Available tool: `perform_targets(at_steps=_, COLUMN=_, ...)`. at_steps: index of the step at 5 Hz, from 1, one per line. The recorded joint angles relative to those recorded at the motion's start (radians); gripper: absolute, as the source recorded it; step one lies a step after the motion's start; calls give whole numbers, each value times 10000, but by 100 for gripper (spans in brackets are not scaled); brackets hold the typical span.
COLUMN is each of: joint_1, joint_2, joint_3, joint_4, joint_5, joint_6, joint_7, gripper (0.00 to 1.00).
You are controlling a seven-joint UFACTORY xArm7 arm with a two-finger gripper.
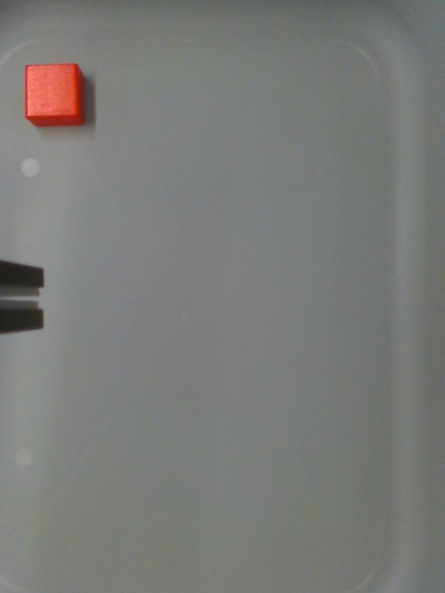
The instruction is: Reach red block
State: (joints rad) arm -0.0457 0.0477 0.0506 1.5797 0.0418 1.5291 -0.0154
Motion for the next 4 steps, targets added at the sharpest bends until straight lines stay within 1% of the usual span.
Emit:
perform_targets(at_steps=1, joint_1=39, joint_2=32, joint_3=30, joint_4=-109, joint_5=-13, joint_6=-128, joint_7=29, gripper=0)
perform_targets(at_steps=2, joint_1=39, joint_2=32, joint_3=30, joint_4=-109, joint_5=-13, joint_6=-128, joint_7=29, gripper=0)
perform_targets(at_steps=3, joint_1=97, joint_2=79, joint_3=74, joint_4=-269, joint_5=-31, joint_6=-315, joint_7=72, gripper=0)
perform_targets(at_steps=4, joint_1=97, joint_2=79, joint_3=74, joint_4=-269, joint_5=-31, joint_6=-315, joint_7=72, gripper=0)
